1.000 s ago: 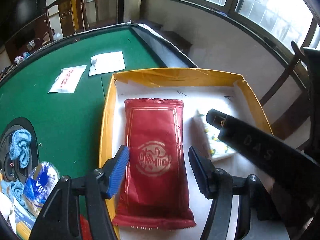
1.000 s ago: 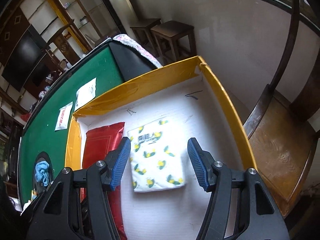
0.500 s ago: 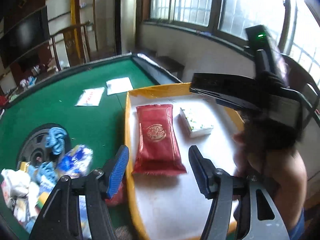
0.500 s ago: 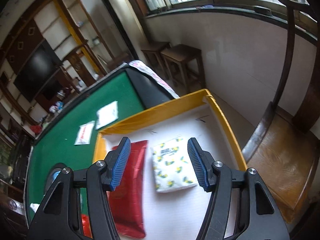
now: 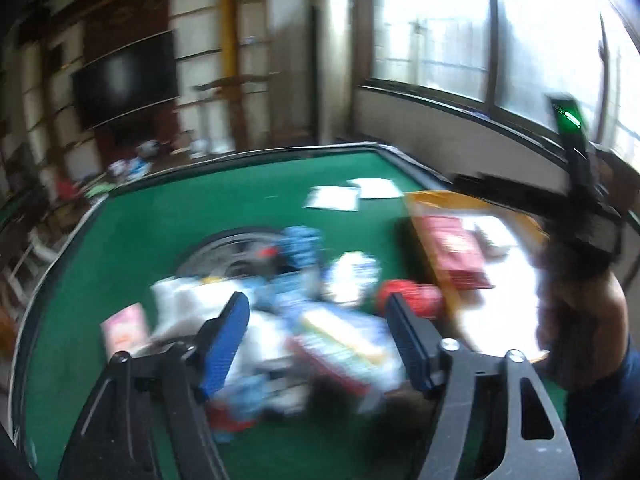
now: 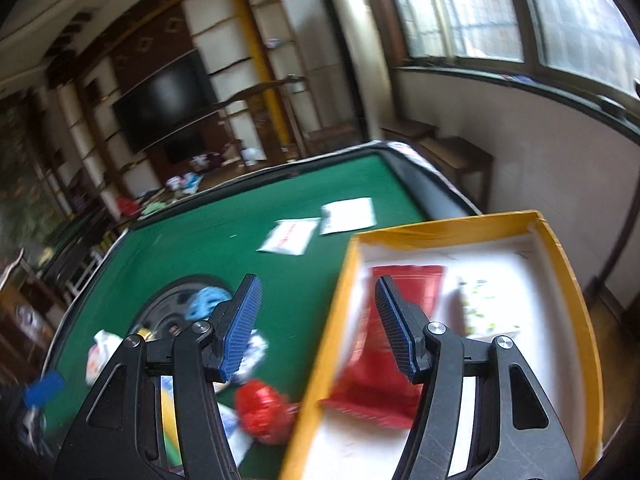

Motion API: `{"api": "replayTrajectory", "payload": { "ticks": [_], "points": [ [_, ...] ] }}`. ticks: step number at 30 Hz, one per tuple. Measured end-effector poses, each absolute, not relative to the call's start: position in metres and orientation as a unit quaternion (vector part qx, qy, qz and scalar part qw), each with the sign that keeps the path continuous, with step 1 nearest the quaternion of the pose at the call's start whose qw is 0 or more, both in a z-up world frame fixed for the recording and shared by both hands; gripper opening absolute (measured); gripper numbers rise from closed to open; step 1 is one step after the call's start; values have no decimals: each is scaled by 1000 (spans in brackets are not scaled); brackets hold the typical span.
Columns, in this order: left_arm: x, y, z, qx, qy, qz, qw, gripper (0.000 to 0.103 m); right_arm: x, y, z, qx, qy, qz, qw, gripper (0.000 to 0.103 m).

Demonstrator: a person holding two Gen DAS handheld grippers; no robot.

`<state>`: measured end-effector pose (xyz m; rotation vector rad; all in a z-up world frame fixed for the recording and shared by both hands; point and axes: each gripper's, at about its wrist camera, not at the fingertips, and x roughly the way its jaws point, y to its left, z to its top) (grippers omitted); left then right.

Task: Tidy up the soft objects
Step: 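Grasp the pink rose tissue pack with the left gripper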

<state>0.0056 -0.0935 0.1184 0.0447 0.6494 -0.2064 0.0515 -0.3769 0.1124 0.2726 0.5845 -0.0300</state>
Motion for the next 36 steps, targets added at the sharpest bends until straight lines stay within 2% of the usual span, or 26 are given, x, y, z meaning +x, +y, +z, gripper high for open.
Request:
{"api": "replayTrajectory", "payload": {
  "ticks": [3,10,16,26,28,29,30,33,35,36],
  "points": [
    [13,-35,117,-13,328,-50,943,80,50,-359,110,116,282,2,952,60],
    [52,93,76,-150,408,71,898,80,53,-350,100,100,293,2,951,60],
    [89,91,40,-166,468,67,865,80,55,-353,98,104,296,3,950,60],
    [124,69,5,-92,509,98,850,79,54,-329,96,81,300,38,950,60],
    [119,72,9,-71,503,114,854,74,54,-319,96,83,310,68,945,60],
    [117,75,10,-76,501,112,855,59,54,-314,96,88,316,83,941,60],
    [116,77,12,-86,500,109,855,54,55,-307,96,101,324,106,935,60],
    [110,90,18,-96,485,124,860,54,56,-287,96,146,347,160,913,60],
    [108,102,19,-106,482,136,859,54,62,-264,94,166,371,198,892,72],
    [110,102,16,-112,483,137,858,54,66,-248,92,175,384,214,881,72]
  ]
}}
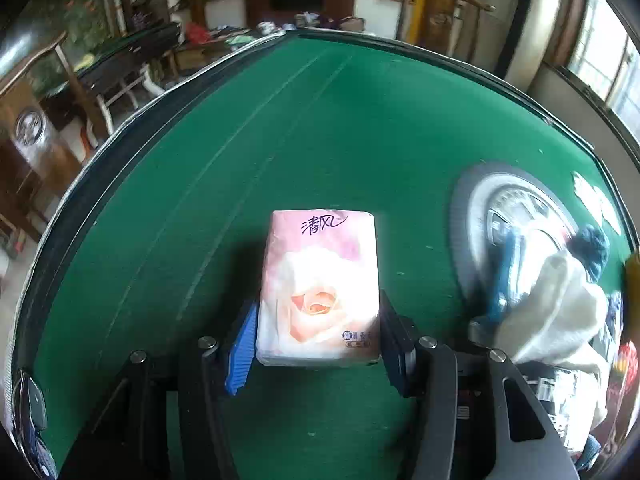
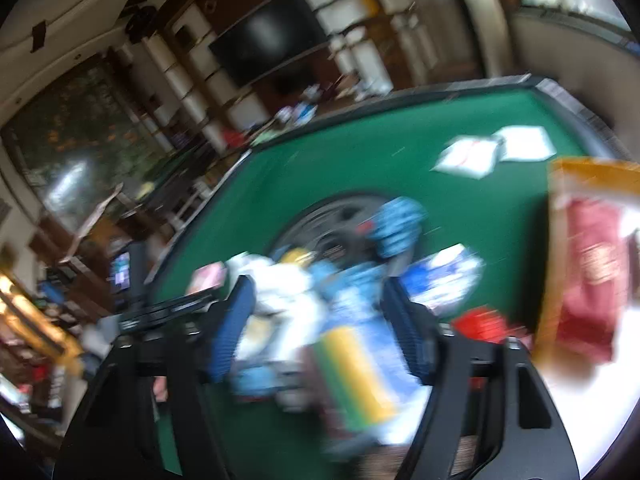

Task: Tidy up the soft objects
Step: 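Grasp the pink rose tissue pack with the left gripper, then grasp the white cloth with the right gripper while the left gripper holds the pink pack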

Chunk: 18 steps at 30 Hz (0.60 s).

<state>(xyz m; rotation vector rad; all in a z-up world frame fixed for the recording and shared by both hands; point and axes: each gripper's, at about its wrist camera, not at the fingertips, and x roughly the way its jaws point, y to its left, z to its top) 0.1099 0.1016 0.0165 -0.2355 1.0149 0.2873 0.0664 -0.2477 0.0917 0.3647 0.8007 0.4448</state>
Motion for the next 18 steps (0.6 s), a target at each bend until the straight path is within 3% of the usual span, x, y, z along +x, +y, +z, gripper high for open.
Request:
{"api": "replayTrajectory", "payload": {
  "ticks": [16,18],
  "points": [
    [115,109,6,-122,490,134,853,54,139,-99,31,67,507,111,852,72],
    [115,109,6,-120,490,133,853,54,141,-95,27,39,505,95,857,50]
  ]
}}
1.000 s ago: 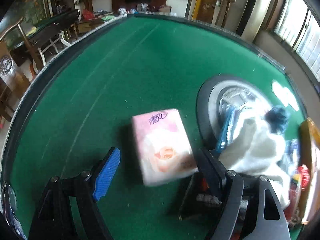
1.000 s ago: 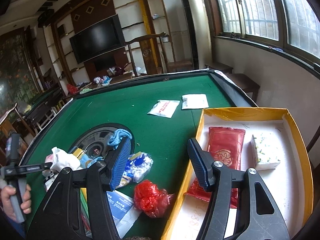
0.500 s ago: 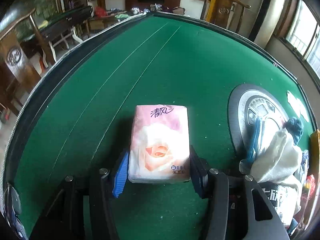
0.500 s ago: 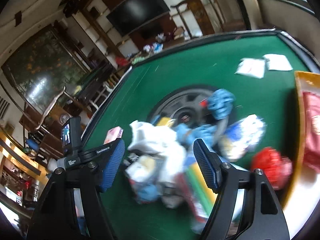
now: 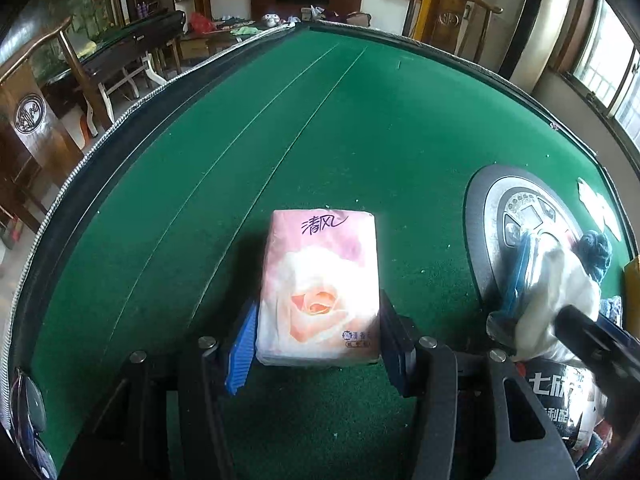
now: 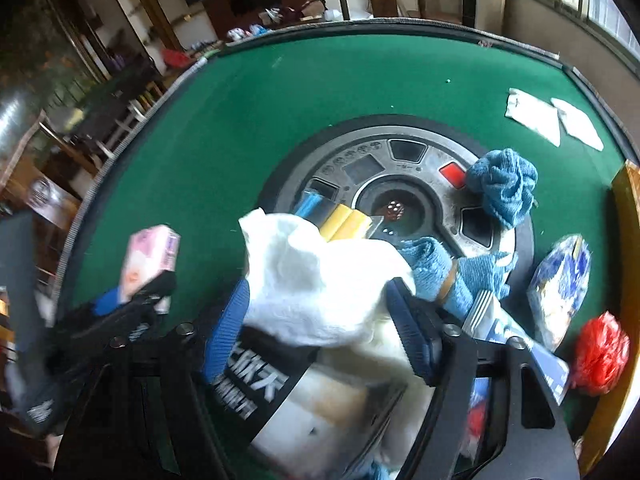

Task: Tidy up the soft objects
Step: 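Grasp the white cloth with the right gripper while the left gripper holds the pink pack, then place the pink pack and white cloth into the box, opening both grippers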

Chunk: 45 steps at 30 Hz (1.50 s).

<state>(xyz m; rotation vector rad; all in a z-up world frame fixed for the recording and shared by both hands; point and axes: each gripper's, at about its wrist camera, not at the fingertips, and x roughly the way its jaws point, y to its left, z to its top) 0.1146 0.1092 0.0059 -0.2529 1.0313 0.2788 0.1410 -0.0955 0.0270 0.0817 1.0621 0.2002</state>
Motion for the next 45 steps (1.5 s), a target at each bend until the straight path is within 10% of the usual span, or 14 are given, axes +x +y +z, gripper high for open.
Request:
{"api": "replayTrajectory", "payload": {
  "ticks": [1,2,45],
  "points": [
    [115,110,6,-120,490,132,853,54,141,-98,28,32,504,90,859,19],
    [115,110,6,-119,490,132,854,54,140,-100,28,36,504,88,858,15],
    [48,-60,90,-60,372,-132,917,54,13,-463,92,283,297,-108,905,14]
  ]
}}
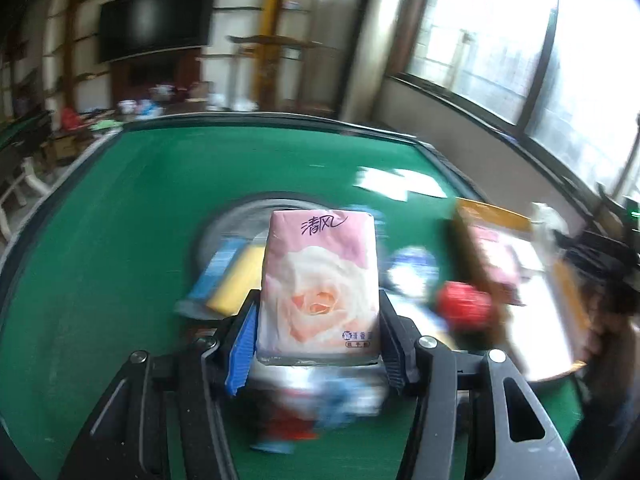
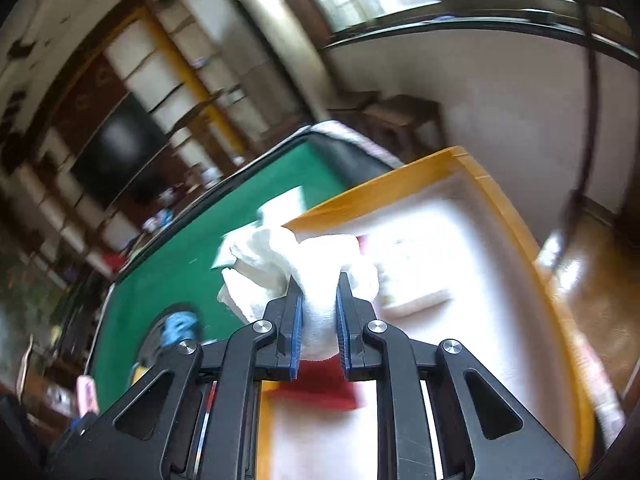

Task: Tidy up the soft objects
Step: 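Place the pink pack and white cloth into the box, opening both grippers, then grasp the black printed pouch with the left gripper and lift it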

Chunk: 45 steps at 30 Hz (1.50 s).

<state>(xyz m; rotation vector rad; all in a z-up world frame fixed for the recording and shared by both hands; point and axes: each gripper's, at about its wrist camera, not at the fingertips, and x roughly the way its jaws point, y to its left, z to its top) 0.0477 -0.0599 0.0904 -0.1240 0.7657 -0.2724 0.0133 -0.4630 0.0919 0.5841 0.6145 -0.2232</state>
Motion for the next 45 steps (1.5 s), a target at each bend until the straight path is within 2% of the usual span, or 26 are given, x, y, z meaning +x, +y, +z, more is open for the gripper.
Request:
{"api": "replayTrajectory", "payload": {
  "ticks": [6,12,21,25,28,31,32,36,41,45],
  "points": [
    [41,-180,104,-30,395,-259,881,54,-9,-507,94,288,300,-183,891,14],
    [40,-275,73,-16,445,-333,831,55,-3,-523,75,287,349,-179,874,14],
    [43,-309,41,15,467,-332,819,55,9,-512,58,244,410,-184,859,14],
    [40,-313,38,23,467,-328,821,55,13,-512,54,232,429,-197,851,19],
    [39,-313,39,27,466,-329,821,55,12,-512,58,224,426,-207,852,27],
    [37,-312,41,26,465,-328,822,57,9,-511,65,219,411,-211,859,41],
    [37,-312,41,25,465,-330,821,57,6,-511,70,220,400,-212,864,41],
    [34,-309,46,22,457,-331,825,57,-3,-503,89,214,347,-200,891,41],
    [26,-295,64,9,430,-328,841,57,-26,-472,128,139,232,-206,940,41],
    [25,-272,77,-4,414,-314,854,57,-29,-460,134,141,206,-182,951,42]
  ]
}}
